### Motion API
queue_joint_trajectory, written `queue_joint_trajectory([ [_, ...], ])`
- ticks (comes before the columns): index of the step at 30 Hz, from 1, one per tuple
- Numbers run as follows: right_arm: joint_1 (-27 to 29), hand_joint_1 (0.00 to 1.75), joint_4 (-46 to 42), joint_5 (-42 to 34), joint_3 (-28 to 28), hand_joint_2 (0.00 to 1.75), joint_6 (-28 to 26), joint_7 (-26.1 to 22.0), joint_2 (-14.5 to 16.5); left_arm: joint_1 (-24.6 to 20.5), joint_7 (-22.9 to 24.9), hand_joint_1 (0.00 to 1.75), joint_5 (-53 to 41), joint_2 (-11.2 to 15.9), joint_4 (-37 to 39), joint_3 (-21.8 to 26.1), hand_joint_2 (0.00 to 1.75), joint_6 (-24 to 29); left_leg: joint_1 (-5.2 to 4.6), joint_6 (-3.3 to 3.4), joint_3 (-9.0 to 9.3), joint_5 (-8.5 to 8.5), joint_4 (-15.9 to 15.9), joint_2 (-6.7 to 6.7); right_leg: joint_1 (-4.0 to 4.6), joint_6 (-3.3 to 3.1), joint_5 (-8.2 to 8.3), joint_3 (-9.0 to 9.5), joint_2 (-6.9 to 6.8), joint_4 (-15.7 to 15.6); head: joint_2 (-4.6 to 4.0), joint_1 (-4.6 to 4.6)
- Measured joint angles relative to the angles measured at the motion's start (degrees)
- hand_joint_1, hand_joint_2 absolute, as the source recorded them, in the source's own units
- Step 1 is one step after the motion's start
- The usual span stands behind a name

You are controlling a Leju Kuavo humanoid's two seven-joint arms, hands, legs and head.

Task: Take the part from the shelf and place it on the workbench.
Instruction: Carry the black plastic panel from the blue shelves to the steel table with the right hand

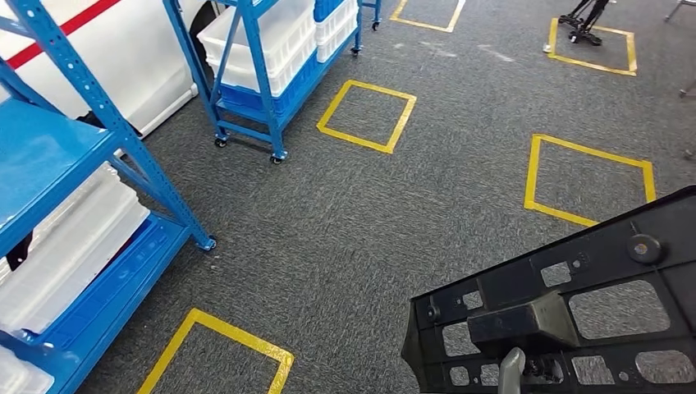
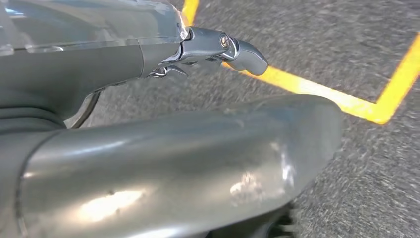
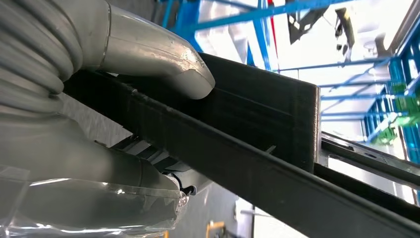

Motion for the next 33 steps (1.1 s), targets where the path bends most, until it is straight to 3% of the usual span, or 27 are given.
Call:
queue_joint_trajectory([
  [2, -0.06, 1.75, -0.01, 0.85, 0.0, 1.75, -0.05, 0.01, 0.0, -0.05, 0.0, 0.0, -0.13, 0.14, 0.0, 0.04, 0.0, 0.03, 0.22, 0.19, 2.22, 2.09, -5.74, -2.24, -0.02, 0.66, -0.33, -0.48, 1.41, 0.96, 0.01, -0.03],
  [3, -0.06, 1.75, -0.02, 1.12, -0.01, 1.75, -0.08, 0.01, 0.01, -0.13, 0.0, 0.0, -0.18, 0.19, 0.0, 0.05, 0.0, 0.04, 0.14, 0.44, 2.46, 1.98, -6.53, -2.83, -0.06, 1.03, -0.33, -0.79, 1.99, 1.18, 0.01, -0.05],
  [5, -0.02, 1.75, -0.04, 1.38, -0.02, 1.75, -0.11, 0.01, 0.01, -0.3, -0.01, 0.0, -0.23, 0.29, 0.0, 0.07, 0.0, 0.07, -0.1, 1.21, 2.47, 2.23, -6.74, -1.94, -0.24, 1.79, -0.03, -1.29, 3.06, 1.14, 0.01, -0.05],
  [6, 0.04, 1.75, -0.04, 1.44, -0.02, 1.75, -0.13, 0.01, 0.01, -0.4, -0.02, 0.0, -0.24, 0.35, 0.0, 0.08, 0.0, 0.08, -0.13, 1.67, 2.56, 2.47, -6.97, -1.29, -0.32, 2.06, -0.11, -1.49, 2.64, 1.32, 0.0, -0.03],
  [8, 0.0, 1.75, -0.04, 1.56, -0.02, 1.75, -0.13, 0.0, 0.01, -0.46, -0.02, 0.0, -0.26, 0.44, 0.0, 0.09, 0.0, 0.08, -0.07, 2.41, 2.63, 2.93, -7.53, 0.16, -0.26, 2.49, -2.15, -3.14, -0.4, 4.49, 0.01, 0.24],
  [10, -0.12, 1.75, -0.04, 1.66, -0.02, 1.75, -0.13, 0.0, 0.0, -0.34, -0.03, 0.0, -0.26, 0.5, 0.0, 0.09, 0.0, 0.08, -0.29, 2.68, 2.54, 2.99, -7.66, 1.74, -0.28, 2.89, -5.93, -6.68, -3.49, 11.75, 0.01, 0.46],
  [11, -0.15, 1.75, -0.03, 1.68, -0.02, 1.75, -0.12, 0.0, -0.01, -0.24, -0.03, 0.0, -0.26, 0.54, 0.0, 0.1, 0.0, 0.08, -0.39, 2.7, 2.5, 2.94, -7.64, 2.61, -0.36, 3.04, -7.21, -8.4, -3.95, 15.21, 0.0, 0.45],
  [12, -0.14, 1.75, -0.03, 1.68, -0.02, 1.75, -0.12, 0.0, -0.01, -0.18, -0.03, 0.0, -0.26, 0.57, 0.0, 0.1, 0.0, 0.07, -0.46, 2.7, 2.51, 2.85, -7.63, 3.48, -0.42, 3.1, -7.46, -9.32, -4.17, 17.04, 0.0, 0.45],
  [13, -0.13, 1.75, -0.02, 1.68, -0.02, 1.75, -0.13, 0.0, -0.01, -0.17, -0.03, 0.0, -0.26, 0.6, 0.0, 0.11, 0.0, 0.07, -0.49, 2.66, 2.59, 2.73, -7.63, 4.31, -0.43, 3.08, -6.6, -9.05, -4.36, 16.62, 0.01, 0.45],
  [14, -0.13, 1.75, -0.02, 1.68, -0.02, 1.75, -0.13, 0.0, -0.01, -0.2, -0.03, 0.0, -0.26, 0.6, 0.0, 0.11, 0.0, 0.06, -0.5, 2.59, 2.73, 2.58, -7.64, 5.06, -0.4, 2.95, -4.86, -7.54, -4.76, 13.87, 0.01, 0.46],
  [16, -0.17, 1.75, -0.03, 1.69, -0.02, 1.75, -0.13, 0.0, -0.01, -0.25, -0.03, 0.0, -0.27, 0.6, 0.0, 0.11, 0.0, 0.06, -0.63, 2.27, 3.24, 2.2, -7.64, 6.29, 0.03, 2.35, -1.57, -2.97, -7.27, 5.64, 0.01, 0.45],
  [18, -0.25, 1.75, -0.05, 1.88, -0.02, 1.75, -0.13, 0.0, -0.01, -0.3, -0.05, 0.0, -0.3, 0.6, 0.0, 0.11, 0.0, 0.06, -0.78, 1.76, 3.68, 1.86, -7.7, 7.33, 0.67, 1.66, -0.67, -0.72, -9.19, 1.18, 0.0, 0.4],
  [19, -0.26, 1.75, -0.06, 2.09, -0.02, 1.75, -0.14, 0.0, -0.01, -0.36, -0.09, 0.0, -0.32, 0.61, 0.0, 0.12, 0.0, 0.06, -0.82, 1.48, 3.84, 1.77, -7.8, 7.87, 0.95, 1.38, -0.83, -0.73, -9.15, 0.87, 0.01, 0.38],
  [21, -0.19, 1.75, -0.09, 2.77, -0.02, 1.75, -0.14, 0.0, 0.0, -0.62, -0.21, 0.0, -0.44, 0.66, 0.0, 0.15, 0.0, 0.07, -0.72, 0.91, 4.24, 1.44, -7.85, 8.41, 0.89, 0.85, -0.52, -0.76, -7.7, 0.37, 0.01, 0.38],
  [23, -0.31, 1.75, -0.13, 3.68, -0.03, 1.75, -0.09, 0.0, 0.03, -0.76, -0.39, 0.0, -0.62, 0.81, 0.0, 0.23, 0.0, 0.08, -0.6, 0.49, 3.36, -0.41, -5.37, 5.97, 0.51, 0.16, -0.1, -0.44, -6.29, -0.36, 0.0, 0.3],
  [25, -0.62, 1.75, -0.11, 4.57, -0.03, 1.75, -0.01, 0.0, 0.05, -0.62, -0.52, 0.0, -0.77, 0.98, 0.0, 0.4, 0.0, 0.09, -0.49, 0.35, 0.19, -3.68, 1.19, 2.78, 0.37, -0.37, 0.07, -0.26, -4.8, -0.61, 0.0, 0.19],
  [27, -0.77, 1.75, 0.13, 5.25, -0.03, 1.75, 0.08, 0.0, 0.05, -0.33, -0.57, 0.0, -0.84, 1.2, 0.0, 0.58, 0.0, 0.11, -0.45, 0.21, -2.96, -5.21, 6.85, 1.85, 0.48, -0.58, 0.02, -0.19, -3.02, -0.5, 0.0, 0.16],
  [28, -0.8, 1.75, 0.32, 5.56, -0.04, 1.75, 0.16, 0.0, 0.05, -0.23, -0.63, 0.0, -0.85, 1.37, 0.0, 0.66, 0.0, 0.15, -0.42, 0.15, -3.51, -4.43, 7.23, 1.71, 0.49, -0.58, -0.04, -0.15, -2.03, -0.36, 0.01, 0.16],
  [30, -0.91, 1.75, 0.71, 6.17, -0.04, 1.75, 0.3, 0.0, 0.05, -0.3, -0.8, 0.0, -0.84, 1.82, 0.0, 0.83, 0.0, 0.22, -0.29, 0.11, -2.08, -0.47, 2.54, 0.97, 0.38, -0.35, -0.27, -0.11, -0.18, 0.15, 0.01, 0.15],
  [31, -1.01, 1.75, 0.9, 6.47, -0.05, 1.75, 0.36, 0.0, 0.05, -0.41, -0.9, 0.0, -0.84, 2.08, 0.0, 0.92, 0.0, 0.26, -0.16, 0.13, -0.82, 1.21, -0.74, -0.46, 0.31, -0.11, -0.48, -0.22, 0.62, 0.53, 0.01, 0.14],
  [33, -1.33, 1.75, 1.25, 6.86, -0.1, 1.75, 0.5, 0.0, 0.04, -0.6, -1.18, 0.0, -0.85, 2.55, 0.0, 1.08, 0.0, 0.33, 0.04, 0.35, 0.82, 2.77, -5.35, -3.13, 0.2, 0.57, -0.8, -0.77, 2.11, 1.4, 0.0, 0.14],
])
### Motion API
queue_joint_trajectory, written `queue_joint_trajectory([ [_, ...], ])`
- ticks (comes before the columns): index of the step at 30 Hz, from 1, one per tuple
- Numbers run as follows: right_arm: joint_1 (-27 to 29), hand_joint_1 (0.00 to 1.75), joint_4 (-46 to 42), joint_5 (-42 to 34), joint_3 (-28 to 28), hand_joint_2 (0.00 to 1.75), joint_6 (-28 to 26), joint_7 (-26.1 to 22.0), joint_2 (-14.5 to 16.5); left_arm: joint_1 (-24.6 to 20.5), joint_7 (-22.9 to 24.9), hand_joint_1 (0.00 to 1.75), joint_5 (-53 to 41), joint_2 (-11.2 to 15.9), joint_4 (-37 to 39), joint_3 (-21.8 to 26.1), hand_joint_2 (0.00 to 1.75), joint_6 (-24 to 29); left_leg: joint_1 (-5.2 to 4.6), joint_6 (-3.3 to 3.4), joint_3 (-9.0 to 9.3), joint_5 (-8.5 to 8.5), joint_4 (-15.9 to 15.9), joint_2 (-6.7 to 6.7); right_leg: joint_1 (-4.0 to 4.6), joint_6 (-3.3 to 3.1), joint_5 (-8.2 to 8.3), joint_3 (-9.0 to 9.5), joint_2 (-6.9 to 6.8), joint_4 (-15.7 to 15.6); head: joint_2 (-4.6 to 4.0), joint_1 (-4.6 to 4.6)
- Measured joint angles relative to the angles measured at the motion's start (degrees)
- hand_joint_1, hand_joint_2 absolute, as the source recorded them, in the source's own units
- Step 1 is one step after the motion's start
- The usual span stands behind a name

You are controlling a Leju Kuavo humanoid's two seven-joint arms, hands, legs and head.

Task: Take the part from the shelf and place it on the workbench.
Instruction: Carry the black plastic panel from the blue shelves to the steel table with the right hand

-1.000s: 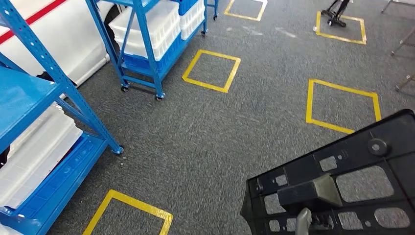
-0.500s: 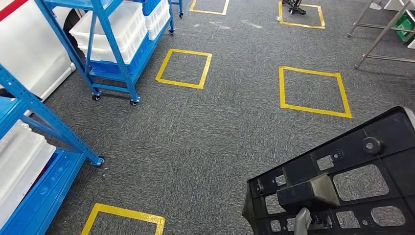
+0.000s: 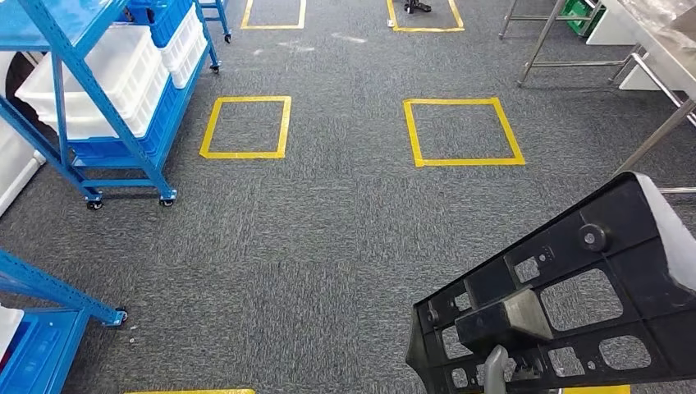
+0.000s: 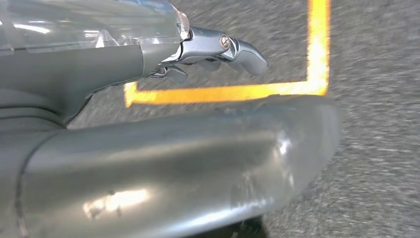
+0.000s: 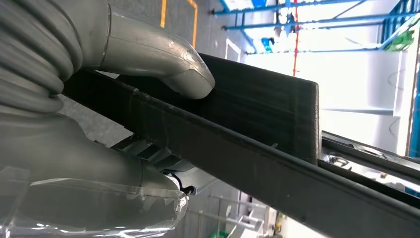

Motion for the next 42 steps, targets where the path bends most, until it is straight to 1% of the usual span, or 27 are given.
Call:
queue_joint_trajectory([
  [1, -0.14, 1.75, 0.17, 0.16, -0.04, 1.75, 0.08, 0.0, -0.01, -0.1, -0.2, 0.0, -0.01, 0.23, 0.0, 0.05, 0.0, 0.07, -0.07, 0.24, 0.12, -0.26, -0.48, -0.62, -0.07, 0.4, 0.01, -0.32, 0.67, 0.17, 0.01, -0.08],
  [3, -0.3, 1.75, 0.52, 0.43, -0.15, 1.75, -0.03, 0.0, -0.03, -0.36, -0.7, 0.0, 0.0, 0.76, 0.0, 0.13, 0.0, 0.22, -0.21, 1.01, 0.3, 0.01, -0.93, 0.57, -0.32, 1.13, 0.22, -0.77, 1.61, 0.21, 0.01, -0.21],
  [5, -0.48, 1.75, 0.93, 0.73, -0.33, 1.75, -0.58, 0.0, -0.09, -0.58, -1.03, 0.0, 0.03, 1.39, -0.01, 0.28, 0.0, 0.26, -0.15, 1.87, 0.61, 0.45, -1.56, 2.13, -0.24, 1.63, -1.06, -1.86, -0.94, 2.16, 0.0, 0.05],
  [7, -0.85, 1.75, 1.35, 1.06, -0.45, 1.75, -1.26, 0.0, -0.16, -0.48, -1.06, 0.0, 0.03, 1.95, -0.02, 0.54, 0.0, 0.24, -0.24, 2.34, 0.72, 0.62, -1.94, 3.84, -0.19, 2.05, -4.46, -4.95, -4.83, 8.29, 0.0, 0.41],
  [9, -1.02, 1.75, 1.78, 1.28, -0.51, 1.75, -1.6, 0.0, -0.23, -0.3, -0.95, 0.0, 0.03, 2.38, -0.02, 0.87, 0.0, 0.21, -0.44, 2.43, 0.74, 0.48, -1.95, 5.64, -0.47, 2.41, -6.85, -8.33, -6.08, 14.72, 0.0, 0.46],
  [10, -1.01, 1.75, 2.0, 1.32, -0.56, 1.75, -1.63, 0.0, -0.28, -0.3, -0.9, 0.0, 0.03, 2.55, -0.02, 1.04, 0.0, 0.21, -0.49, 2.4, 0.81, 0.35, -1.94, 6.48, -0.58, 2.49, -6.56, -8.82, -6.29, 15.57, 0.0, 0.47],
  [11, -0.99, 1.75, 2.18, 1.35, -0.6, 1.75, -1.63, 0.0, -0.31, -0.36, -0.88, 0.0, 0.03, 2.65, -0.02, 1.18, 0.0, 0.2, -0.53, 2.32, 0.95, 0.19, -1.95, 7.26, -0.64, 2.48, -5.27, -8.17, -6.53, 14.24, 0.01, 0.46],
  [12, -0.98, 1.75, 2.32, 1.35, -0.64, 1.75, -1.63, 0.0, -0.34, -0.42, -0.88, 0.0, 0.03, 2.7, -0.02, 1.27, 0.0, 0.17, -0.55, 2.2, 1.19, 0.01, -1.95, 7.97, -0.6, 2.34, -3.3, -6.37, -7.08, 10.85, 0.01, 0.47],
  [14, -1.06, 1.75, 2.47, 1.42, -0.68, 1.75, -1.64, 0.0, -0.37, -0.47, -0.89, 0.0, 0.02, 2.73, -0.02, 1.37, 0.0, 0.11, -0.66, 1.77, 1.74, -0.44, -1.99, 9.21, -0.03, 1.66, -0.46, -2.16, -9.68, 3.01, 0.01, 0.46],
  [16, -1.13, 1.75, 2.58, 1.8, -0.74, 1.75, -1.74, 0.0, -0.39, -0.54, -0.9, 0.0, -0.13, 2.73, -0.02, 1.39, 0.0, 0.09, -0.77, 1.2, 2.2, -0.84, -2.08, 10.29, 0.67, 0.92, 0.07, -0.47, -11.0, -0.38, 0.0, 0.44],
  [18, -1.05, 1.75, 2.74, 2.55, -0.85, 1.75, -2.14, 0.0, -0.42, -0.76, -0.91, 0.0, -0.45, 2.72, -0.02, 1.39, 0.0, 0.09, -0.79, 0.63, 2.74, -1.1, -2.39, 11.38, 0.79, 0.37, 0.24, -0.34, -9.61, -0.76, 0.01, 0.42],
  [19, -0.97, 1.75, 2.83, 3.05, -0.9, 1.75, -2.54, 0.0, -0.43, -0.89, -0.92, 0.0, -0.7, 2.74, -0.02, 1.39, 0.0, 0.09, -0.68, 0.36, 3.09, -1.4, -2.33, 11.11, 0.66, 0.09, 0.43, -0.03, -8.96, -1.25, 0.01, 0.41],
  [20, -1.0, 1.75, 2.94, 3.56, -0.92, 1.75, -3.1, 0.0, -0.45, -1.0, -0.95, 0.0, -0.94, 2.75, -0.02, 1.39, 0.0, 0.09, -0.58, 0.16, 2.97, -2.23, -1.38, 9.95, 0.46, -0.26, 0.68, 0.36, -8.32, -1.78, 0.01, 0.32],
  [22, -1.17, 1.75, 3.31, 4.59, -0.92, 1.75, -4.44, 0.0, -0.54, -1.04, -1.02, 0.0, -1.51, 2.81, -0.01, 1.39, 0.0, 0.09, -0.31, -0.05, 0.89, -5.3, 3.97, 6.55, 0.14, -0.81, 0.99, 0.89, -7.09, -2.47, 0.0, 0.12],
  [23, -1.28, 1.75, 3.63, 5.0, -0.92, 1.75, -5.07, 0.0, -0.64, -0.93, -1.07, 0.0, -1.79, 2.88, 0.0, 1.39, 0.0, 0.09, -0.27, -0.13, -1.13, -7.05, 7.98, 5.4, 0.1, -1.0, 1.0, 0.92, -6.35, -2.48, 0.0, 0.02],
  [25, -1.4, 1.75, 4.5, 5.56, -0.92, 1.75, -6.05, 0.0, -1.01, -0.69, -1.17, 0.0, -2.21, 3.1, 0.0, 1.39, 0.0, 0.09, -0.22, -0.34, -4.24, -8.16, 13.21, 4.78, 0.1, -1.07, 0.89, 0.93, -4.64, -2.29, 0.0, -0.04],
  [26, -1.46, 1.75, 4.94, 5.71, -0.92, 1.75, -6.42, 0.0, -1.25, -0.64, -1.28, 0.0, -2.38, 3.22, -0.01, 1.39, 0.0, 0.08, -0.19, -0.41, -4.67, -7.11, 13.16, 4.69, 0.07, -1.0, 0.8, 0.94, -3.7, -2.1, 0.0, -0.03],
  [27, -1.58, 1.75, 5.32, 5.78, -0.92, 1.75, -6.71, 0.0, -1.5, -0.69, -1.46, 0.0, -2.5, 3.32, -0.01, 1.39, 0.0, 0.03, -0.12, -0.46, -3.95, -4.96, 10.66, 4.4, -0.01, -0.82, 0.65, 0.96, -2.79, -1.81, 0.0, -0.04],
  [29, -2.01, 1.75, 5.85, 5.74, -0.93, 1.75, -7.18, 0.0, -1.91, -0.85, -2.03, 0.0, -2.66, 3.48, -0.01, 1.39, 0.0, -0.11, 0.18, -0.56, -1.39, -1.01, 3.4, 2.14, -0.12, -0.22, 0.15, 0.69, -1.18, -0.87, 0.0, -0.09],
  [31, -2.56, 1.75, 6.13, 5.69, -1.03, 1.75, -7.54, 0.01, -2.2, -1.08, -2.6, 0.0, -2.61, 3.57, 0.0, 1.39, 0.0, -0.23, 0.3, -0.29, -0.11, 0.01, -0.32, 0.16, -0.16, 0.48, -0.13, 0.02, 0.16, -0.07, 0.01, -0.14],
  [33, -2.77, 1.75, 6.22, 5.89, -1.42, 1.75, -7.75, 0.01, -2.35, -1.38, -2.79, 0.0, -2.49, 3.56, 0.0, 1.39, 0.0, -0.27, 0.1, 0.5, -0.03, -0.09, -0.52, 0.72, -0.36, 1.22, 0.08, -0.51, 1.38, -0.02, 0.01, -0.2],
  [34, -2.74, 1.75, 6.22, 6.07, -1.7, 1.75, -7.83, 0.01, -2.41, -1.53, -2.73, 0.0, -2.44, 3.52, 0.0, 1.39, 0.0, -0.27, 0.07, 0.94, 0.05, 0.09, -0.72, 1.41, -0.44, 1.52, 0.06, -0.69, 1.26, 0.12, 0.0, -0.23],
  [36, -2.76, 1.75, 6.19, 6.56, -2.2, 1.75, -8.17, 0.0, -2.5, -1.63, -2.4, 0.0, -2.32, 3.43, 0.0, 1.41, 0.0, -0.28, 0.13, 1.79, 0.12, 0.44, -1.18, 2.89, -0.32, 2.03, -1.52, -2.01, -1.55, 2.56, 0.0, 0.19],
  [38, -2.77, 1.75, 6.09, 7.15, -2.46, 1.75, -8.65, 0.0, -2.55, -1.39, -1.91, 0.0, -2.2, 3.41, 0.0, 1.49, 0.0, -0.3, -0.1, 2.23, 0.1, 0.45, -1.34, 4.54, -0.25, 2.4, -5.03, -5.22, -5.12, 8.97, 0.0, 0.61],
  [40, -2.46, 1.75, 5.9, 7.63, -2.58, 1.75, -9.04, 0.0, -2.55, -1.12, -1.55, 0.0, -2.16, 3.4, 0.0, 1.64, 0.0, -0.4, -0.35, 2.33, 0.1, 0.28, -1.33, 6.28, -0.36, 2.58, -7.06, -8.2, -6.15, 14.81, 0.0, 0.62],
  [41, -2.22, 1.75, 5.77, 7.85, -2.64, 1.75, -9.2, 0.0, -2.55, -1.09, -1.47, 0.0, -2.15, 3.37, 0.0, 1.71, 0.0, -0.52, -0.43, 2.34, 0.17, 0.17, -1.33, 7.06, -0.39, 2.55, -6.63, -8.46, -6.32, 15.3, 0.0, 0.63],
  [42, -1.99, 1.75, 5.56, 8.18, -2.71, 1.75, -9.39, 0.0, -2.55, -1.13, -1.38, 0.0, -2.14, 3.28, 0.0, 1.76, 0.0, -0.67, -0.49, 2.29, 0.31, 0.04, -1.33, 7.79, -0.35, 2.4, -5.17, -7.48, -6.59, 13.46, 0.0, 0.62],
])
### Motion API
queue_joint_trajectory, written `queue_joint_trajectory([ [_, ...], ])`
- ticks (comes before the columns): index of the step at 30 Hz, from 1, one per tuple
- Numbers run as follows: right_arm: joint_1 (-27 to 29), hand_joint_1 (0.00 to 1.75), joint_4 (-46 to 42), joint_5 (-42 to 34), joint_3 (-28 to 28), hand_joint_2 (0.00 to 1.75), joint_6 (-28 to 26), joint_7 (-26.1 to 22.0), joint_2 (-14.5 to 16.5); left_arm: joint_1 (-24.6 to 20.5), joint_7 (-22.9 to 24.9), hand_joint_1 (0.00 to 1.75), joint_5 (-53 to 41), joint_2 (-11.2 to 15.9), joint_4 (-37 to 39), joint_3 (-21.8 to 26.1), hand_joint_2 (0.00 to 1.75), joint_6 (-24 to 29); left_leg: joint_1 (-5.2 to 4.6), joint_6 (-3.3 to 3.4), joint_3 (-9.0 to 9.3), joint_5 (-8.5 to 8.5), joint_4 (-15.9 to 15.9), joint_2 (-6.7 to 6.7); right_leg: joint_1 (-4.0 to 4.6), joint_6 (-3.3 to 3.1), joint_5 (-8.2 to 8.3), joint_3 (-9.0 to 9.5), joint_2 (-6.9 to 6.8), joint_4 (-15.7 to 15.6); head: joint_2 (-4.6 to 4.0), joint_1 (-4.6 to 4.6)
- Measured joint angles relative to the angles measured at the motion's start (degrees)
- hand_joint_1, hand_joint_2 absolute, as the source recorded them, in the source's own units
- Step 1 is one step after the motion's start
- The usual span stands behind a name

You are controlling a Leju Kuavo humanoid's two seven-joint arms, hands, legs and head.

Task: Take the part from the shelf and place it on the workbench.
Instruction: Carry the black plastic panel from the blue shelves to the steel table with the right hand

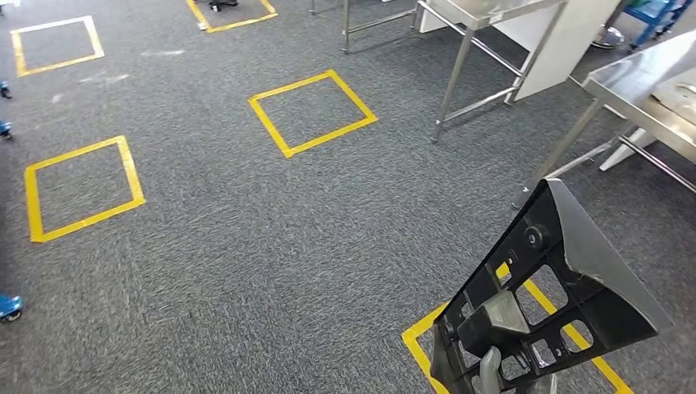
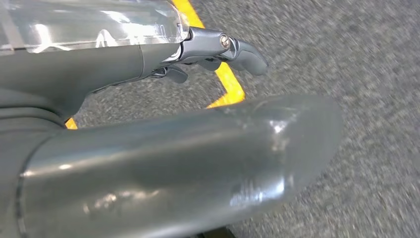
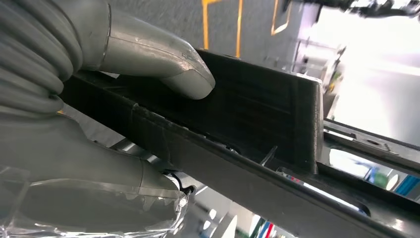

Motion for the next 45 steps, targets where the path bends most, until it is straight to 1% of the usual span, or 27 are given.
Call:
queue_joint_trajectory([
  [2, 0.31, 1.75, -0.59, 0.95, -0.1, 1.75, -0.4, 0.0, 0.0, -0.09, 0.14, 0.0, -0.03, -0.32, 0.01, 0.03, 0.0, -0.29, -0.12, -0.17, 0.51, -0.33, -0.02, 1.3, 0.48, -0.78, 3.56, 4.33, -2.18, -7.89, -0.01, -0.01],
  [4, 0.48, 1.75, -1.24, 2.04, -0.13, 1.75, -0.94, 0.0, 0.02, -0.12, 0.31, 0.0, -0.12, -0.72, 0.02, 0.04, 0.0, -0.41, -0.2, -0.61, 1.0, -0.69, -0.08, 2.44, 1.23, -1.7, 5.02, 7.23, -4.39, -13.36, -0.01, -0.1],
  [5, 0.63, 1.75, -1.53, 2.51, -0.13, 1.75, -1.25, 0.0, 0.02, -0.15, 0.42, 0.0, -0.16, -0.89, 0.02, 0.05, 0.0, -0.42, -0.19, -0.88, 1.2, -0.81, -0.16, 2.99, 1.51, -2.0, 4.83, 7.42, -4.63, -13.93, -0.01, -0.17],
  [7, 1.17, 1.75, -2.1, 3.32, -0.12, 1.75, -1.86, 0.0, 0.05, -0.28, 0.61, 0.0, -0.26, -1.23, 0.02, 0.06, 0.0, -0.42, -0.18, -1.51, 1.81, -1.02, -0.5, 3.97, 1.36, -2.48, 5.14, 7.63, -3.26, -14.51, 0.0, -0.24],
  [9, 1.57, 1.75, -2.53, 3.83, -0.08, 1.75, -2.24, 0.0, 0.08, -0.32, 0.69, 0.0, -0.33, -1.47, 0.04, 0.07, 0.0, -0.43, -0.19, -2.08, 1.74, -2.15, 0.79, 1.86, 0.84, -2.95, 5.8, 8.39, -1.87, -15.79, 0.0, -0.43],
  [11, 1.6, 1.75, -2.7, 4.23, -0.05, 1.75, -2.42, 0.0, 0.09, -0.18, 0.88, 0.0, -0.5, -1.55, 0.08, 0.07, 0.0, -0.44, -0.07, -2.43, -0.74, -5.16, 6.42, -1.75, 0.59, -3.27, 6.22, 8.79, -0.5, -16.43, -0.01, -0.68],
  [13, 1.61, 1.75, -2.72, 4.52, -0.05, 1.75, -2.48, 0.0, 0.08, 0.11, 1.15, 0.0, -0.68, -1.6, 0.11, 0.08, 0.0, -0.45, 0.03, -2.67, -4.42, -7.73, 13.33, -2.96, 0.6, -3.46, 6.19, 8.69, 1.22, -16.2, -0.01, -0.73],
  [14, 1.66, 1.75, -2.72, 4.58, -0.05, 1.75, -2.48, 0.0, 0.08, 0.24, 1.25, 0.0, -0.72, -1.6, 0.11, 0.08, 0.0, -0.44, 0.06, -2.79, -5.41, -7.52, 14.7, -3.07, 0.57, -3.43, 6.08, 8.65, 2.19, -15.98, -0.01, -0.73],
  [16, 1.7, 1.75, -2.72, 4.64, -0.05, 1.75, -2.48, 0.0, 0.08, 0.32, 1.31, 0.0, -0.74, -1.6, 0.11, 0.09, 0.0, -0.44, 0.23, -2.94, -4.38, -3.86, 10.88, -3.57, 0.41, -3.11, 5.74, 8.62, 4.1, -15.33, -0.01, -0.74],
  [18, 1.68, 1.75, -2.72, 4.66, -0.05, 1.75, -2.49, 0.0, 0.08, 0.32, 1.32, 0.0, -0.77, -1.61, 0.11, 0.09, 0.0, -0.44, 0.54, -2.87, -1.54, -0.55, 3.75, -6.13, 0.25, -2.52, 5.22, 8.36, 5.7, -14.32, -0.01, -0.81],
  [20, 1.71, 1.75, -2.73, 4.72, -0.07, 1.75, -2.52, 0.0, 0.08, 0.21, 1.33, 0.0, -0.81, -1.63, 0.11, 0.09, 0.0, -0.45, 0.56, -2.34, -0.29, -0.09, 0.68, -7.86, 0.21, -1.83, 4.97, 7.81, 6.9, -13.72, -0.01, -0.88],
  [22, 1.82, 1.75, -2.74, 4.8, -0.1, 1.75, -2.6, 0.0, 0.07, 0.05, 1.34, 0.0, -0.83, -1.7, 0.12, 0.09, 0.0, -0.44, 0.39, -1.45, -0.16, 0.01, 0.39, -6.8, 0.11, -1.06, 5.13, 7.42, 7.9, -13.82, -0.01, -0.89],
  [23, 1.9, 1.75, -2.74, 4.82, -0.11, 1.75, -2.64, 0.0, 0.07, 0.0, 1.33, 0.0, -0.83, -1.77, 0.12, 0.1, 0.0, -0.44, 0.4, -1.02, -0.04, 0.22, 0.1, -6.12, 0.09, -0.72, 5.01, 7.25, 7.24, -13.6, -0.01, -0.83],
  [26, 1.79, 1.75, -2.74, 4.83, -0.11, 1.75, -2.69, 0.0, 0.07, 0.08, 1.33, 0.0, -0.85, -1.9, 0.13, 0.11, 0.0, -0.44, 0.5, -0.06, 0.25, 0.6, -0.7, -3.78, 0.13, 0.07, 1.3, 4.13, 1.96, -7.38, -0.01, -0.19],
  [28, 1.58, 1.75, -2.65, 4.83, -0.13, 1.75, -2.78, 0.0, 0.07, 0.27, 1.33, 0.0, -0.91, -1.9, 0.13, 0.13, 0.0, -0.44, 0.39, 0.05, 0.25, 0.46, -0.73, -2.04, -0.13, 0.51, -1.74, 0.3, 0.47, -0.11, -0.01, -0.07],
  [29, 1.53, 1.75, -2.56, 4.84, -0.15, 1.75, -2.88, 0.0, 0.07, 0.31, 1.31, 0.0, -0.95, -1.9, 0.13, 0.13, 0.0, -0.44, 0.36, 0.01, 0.31, 0.33, -0.72, -1.19, -0.25, 0.64, -1.91, -0.71, 0.3, 1.69, -0.01, -0.06],
  [30, 1.47, 1.75, -2.48, 4.84, -0.17, 1.75, -3.02, 0.0, 0.07, 0.3, 1.27, 0.0, -1.0, -1.91, 0.13, 0.14, 0.0, -0.45, 0.35, -0.07, 0.44, 0.16, -0.71, -0.36, -0.33, 0.69, -0.98, -0.6, 0.1, 1.37, -0.01, -0.06],
  [31, 1.4, 1.75, -2.4, 4.85, -0.2, 1.75, -3.18, 0.0, 0.07, 0.26, 1.22, 0.0, -1.08, -1.93, 0.13, 0.14, 0.0, -0.46, 0.35, -0.19, 0.67, -0.02, -0.72, 0.38, -0.35, 0.63, 0.84, 0.75, -0.27, -1.25, -0.01, -0.04],
  [33, 1.13, 1.75, -2.36, 4.98, -0.19, 1.75, -3.47, 0.0, 0.07, 0.16, 1.05, 0.0, -1.21, -1.99, 0.13, 0.14, 0.0, -0.49, 0.26, -0.6, 1.29, -0.44, -0.74, 1.63, -0.01, 0.12, 4.36, 5.07, -2.39, -9.27, 0.0, -0.06],
  [35, 0.78, 1.75, -2.34, 5.28, -0.1, 1.75, -3.9, 0.0, 0.06, 0.03, 0.85, 0.0, -1.27, -2.03, 0.13, 0.14, 0.0, -0.52, 0.09, -1.24, 1.76, -0.89, -0.79, 2.66, 0.53, -0.6, 5.41, 7.41, -3.93, -13.78, 0.0, -0.11],
  [37, 0.65, 1.75, -2.33, 5.56, 0.01, 1.75, -4.4, 0.0, 0.05, -0.22, 0.69, 0.0, -1.27, -2.05, 0.13, 0.16, 0.0, -0.57, -0.01, -1.93, 2.35, -1.16, -1.08, 3.76, 0.82, -1.2, 5.24, 7.45, -3.08, -14.31, -0.01, -0.15],
  [38, 0.68, 1.75, -2.34, 5.66, 0.09, 1.75, -4.64, 0.0, 0.04, -0.38, 0.65, 0.0, -1.27, -2.05, 0.13, 0.17, 0.0, -0.58, 0.07, -2.24, 2.64, -1.36, -1.04, 3.72, 0.68, -1.51, 5.38, 7.59, -2.4, -14.58, -0.01, -0.16],
  [40, 0.63, 1.75, -2.39, 5.83, 0.45, 1.75, -5.19, 0.0, 0.05, -0.46, 0.57, 0.0, -1.29, -2.06, 0.13, 0.22, 0.0, -0.59, 0.25, -2.73, 1.99, -3.15, 1.33, 1.4, 0.28, -2.29, 5.76, 7.98, -1.1, -15.22, -0.01, -0.34],
  [42, 0.44, 1.75, -2.42, 5.95, 0.97, 1.75, -5.66, 0.0, 0.05, -0.27, 0.53, 0.0, -1.31, -2.05, 0.13, 0.38, 0.0, -0.61, 0.38, -2.93, -1.4, -6.84, 8.4, -1.91, 0.09, -2.83, 5.89, 8.21, 0.22, -15.44, -0.01, -0.61],
  [43, 0.38, 1.75, -2.4, 5.99, 1.16, 1.75, -5.8, 0.0, 0.05, -0.12, 0.53, 0.0, -1.31, -2.06, 0.13, 0.46, 0.0, -0.62, 0.39, -3.0, -3.47, -8.32, 12.33, -2.66, 0.15, -2.97, 5.87, 8.23, 1.02, -15.42, -0.01, -0.69],
  [44, 0.39, 1.75, -2.4, 6.01, 1.28, 1.75, -5.9, 0.0, 0.05, 0.01, 0.53, 0.0, -1.29, -2.07, 0.13, 0.53, 0.0, -0.64, 0.39, -3.06, -5.05, -8.76, 14.94, -2.97, 0.2, -3.03, 5.82, 8.29, 1.9, -15.37, -0.01, -0.71],
  [45, 0.41, 1.75, -2.39, 6.01, 1.35, 1.75, -6.01, 0.0, 0.04, 0.12, 0.52, 0.0, -1.28, -2.07, 0.13, 0.57, 0.0, -0.64, 0.39, -3.07, -5.75, -7.95, 15.43, -3.09, 0.25, -3.04, 5.75, 8.38, 2.84, -15.29, -0.01, -0.7],
])
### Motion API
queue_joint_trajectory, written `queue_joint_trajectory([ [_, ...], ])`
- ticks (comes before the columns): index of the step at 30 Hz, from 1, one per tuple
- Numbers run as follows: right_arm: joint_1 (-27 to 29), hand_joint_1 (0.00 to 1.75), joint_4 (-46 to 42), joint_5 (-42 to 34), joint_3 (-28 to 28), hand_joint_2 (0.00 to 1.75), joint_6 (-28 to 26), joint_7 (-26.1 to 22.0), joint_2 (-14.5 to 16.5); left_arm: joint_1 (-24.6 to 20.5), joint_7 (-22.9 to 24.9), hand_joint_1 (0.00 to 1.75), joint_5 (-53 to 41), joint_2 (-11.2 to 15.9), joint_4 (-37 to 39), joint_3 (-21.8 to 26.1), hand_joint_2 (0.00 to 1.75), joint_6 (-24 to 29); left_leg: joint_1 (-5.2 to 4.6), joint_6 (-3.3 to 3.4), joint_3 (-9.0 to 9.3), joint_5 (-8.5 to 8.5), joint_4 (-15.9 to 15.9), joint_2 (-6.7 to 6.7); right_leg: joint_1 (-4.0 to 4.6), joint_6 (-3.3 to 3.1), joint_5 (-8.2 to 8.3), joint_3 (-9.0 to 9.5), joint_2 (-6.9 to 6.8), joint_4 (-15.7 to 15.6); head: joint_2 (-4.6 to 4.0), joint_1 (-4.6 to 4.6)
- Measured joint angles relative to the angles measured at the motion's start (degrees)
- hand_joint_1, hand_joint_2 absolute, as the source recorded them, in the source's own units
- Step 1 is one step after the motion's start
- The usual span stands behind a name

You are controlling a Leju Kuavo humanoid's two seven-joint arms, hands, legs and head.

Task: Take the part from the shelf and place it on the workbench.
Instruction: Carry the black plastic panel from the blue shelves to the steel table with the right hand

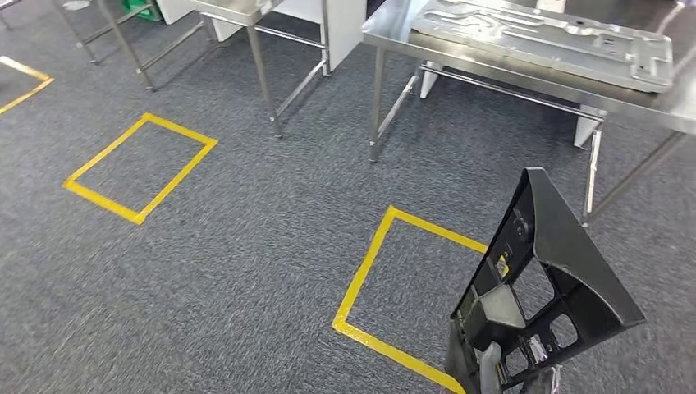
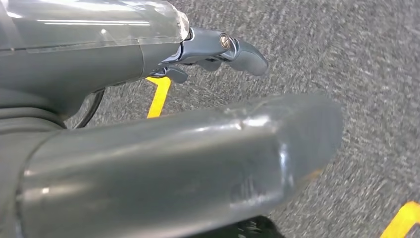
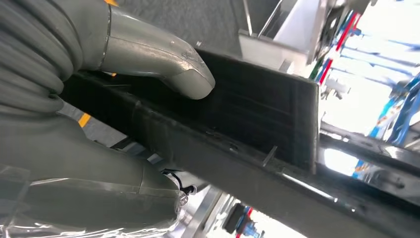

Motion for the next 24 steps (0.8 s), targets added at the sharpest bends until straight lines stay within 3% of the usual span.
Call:
queue_joint_trajectory([
  [2, 0.02, 1.75, 0.0, 0.0, 0.16, 1.75, -0.17, 0.0, 0.0, 0.05, -0.02, 0.0, 0.02, 0.02, 0.0, 0.08, 0.0, 0.0, 0.02, 0.19, 1.51, 4.49, -5.37, -0.87, 0.0, 0.17, -0.25, 0.21, 1.84, 0.31, 0.0, -0.01],
  [4, -0.04, 1.75, -0.01, 0.01, 0.36, 1.75, -0.27, 0.0, -0.01, 0.04, -0.05, 0.0, 0.02, 0.1, 0.0, 0.26, 0.0, -0.01, 0.08, 0.65, 4.04, 7.9, -12.47, -3.47, 0.04, 0.65, -0.67, 0.09, 3.47, 0.96, 0.01, 0.02],
  [6, -0.05, 1.75, -0.01, 0.09, 0.48, 1.75, -0.32, 0.0, -0.02, -0.01, -0.13, 0.0, 0.02, 0.16, 0.0, 0.4, 0.0, -0.05, -0.07, 1.22, 4.97, 8.2, -15.05, -4.69, -0.06, 1.36, -0.96, -0.33, 4.79, 1.33, 0.01, 0.03],
  [8, 0.09, 1.75, -0.04, 0.27, 0.52, 1.75, -0.33, 0.0, -0.03, -0.22, -0.21, 0.0, 0.03, 0.05, 0.01, 0.43, 0.0, -0.16, -0.13, 1.95, 5.31, 8.29, -15.49, -3.36, -0.25, 2.09, -0.95, -0.6, 5.45, 1.25, 0.0, 0.02],
  [10, 0.21, 1.75, -0.12, 0.5, 0.54, 1.75, -0.34, 0.0, -0.08, -0.39, -0.26, 0.0, 0.03, -0.15, 0.02, 0.45, 0.0, -0.35, 0.11, 2.82, 5.75, 8.69, -16.22, -1.9, -0.15, 2.63, -2.09, -1.4, 2.7, 2.9, 0.0, 0.29],
  [12, 0.08, 1.75, -0.19, 0.69, 0.57, 1.75, -0.34, 0.0, -0.15, -0.25, -0.29, 0.0, 0.04, -0.23, 0.02, 0.49, 0.0, -0.52, 0.18, 3.31, 6.0, 8.79, -16.61, -0.34, -0.2, 3.12, -5.26, -4.3, -1.14, 8.69, 0.0, 0.58],
  [14, 0.01, 1.75, -0.19, 0.78, 0.59, 1.75, -0.33, 0.0, -0.26, -0.05, -0.29, 0.0, 0.04, -0.24, 0.02, 0.51, 0.0, -0.62, 0.12, 3.32, 6.16, 8.54, -16.6, 1.38, -0.57, 3.63, -7.6, -7.91, -2.32, 15.18, 0.0, 0.63],
  [15, 0.08, 1.75, -0.19, 0.81, 0.59, 1.75, -0.33, 0.0, -0.31, -0.02, -0.27, 0.0, 0.05, -0.28, 0.02, 0.52, 0.0, -0.68, 0.11, 3.21, 6.32, 8.34, -16.59, 2.22, -0.76, 3.81, -7.29, -8.63, -2.55, 16.18, 0.0, 0.64],
  [16, 0.17, 1.75, -0.19, 0.88, 0.59, 1.75, -0.31, 0.0, -0.35, -0.04, -0.25, 0.0, 0.05, -0.34, 0.03, 0.52, 0.0, -0.74, 0.12, 3.08, 6.57, 8.1, -16.59, 3.01, -0.89, 3.91, -5.95, -8.22, -2.86, 15.06, 0.0, 0.64],
  [17, 0.24, 1.75, -0.21, 1.0, 0.59, 1.75, -0.27, 0.0, -0.37, -0.07, -0.23, 0.0, 0.05, -0.44, 0.03, 0.52, 0.0, -0.79, 0.13, 2.88, 6.93, 7.84, -16.58, 3.74, -0.97, 3.89, -3.87, -6.68, -3.53, 11.87, 0.0, 0.66],
  [19, 0.29, 1.75, -0.3, 1.26, 0.59, 1.75, -0.19, 0.0, -0.38, -0.09, -0.21, 0.0, 0.04, -0.64, 0.04, 0.52, 0.0, -0.85, -0.03, 2.33, 7.63, 7.18, -16.58, 5.03, -0.73, 3.46, -0.68, -2.94, -6.18, 4.43, 0.0, 0.64],
  [21, 0.3, 1.75, -0.46, 1.39, 0.61, 1.75, -0.17, 0.0, -0.39, -0.2, -0.2, 0.0, 0.04, -0.74, 0.04, 0.52, 0.0, -0.84, -0.3, 1.59, 8.21, 6.6, -16.63, 6.1, -0.26, 2.81, -0.06, -1.44, -7.33, 1.35, 0.0, 0.52],
  [23, 0.44, 1.75, -0.61, 1.4, 0.63, 1.75, -0.18, 0.0, -0.43, -0.49, -0.2, 0.0, 0.04, -0.81, 0.04, 0.52, 0.0, -0.82, -0.34, 0.87, 8.89, 6.23, -16.85, 7.19, -0.14, 2.12, -0.08, -1.47, -5.84, 1.23, 0.0, 0.45],
  [24, 0.55, 1.75, -0.69, 1.4, 0.64, 1.75, -0.18, 0.0, -0.45, -0.62, -0.21, 0.0, 0.04, -0.84, 0.04, 0.52, 0.0, -0.82, -0.23, 0.55, 9.1, 5.87, -16.64, 6.8, -0.25, 1.77, 0.03, -1.39, -5.14, 1.0, 0.0, 0.39],
])
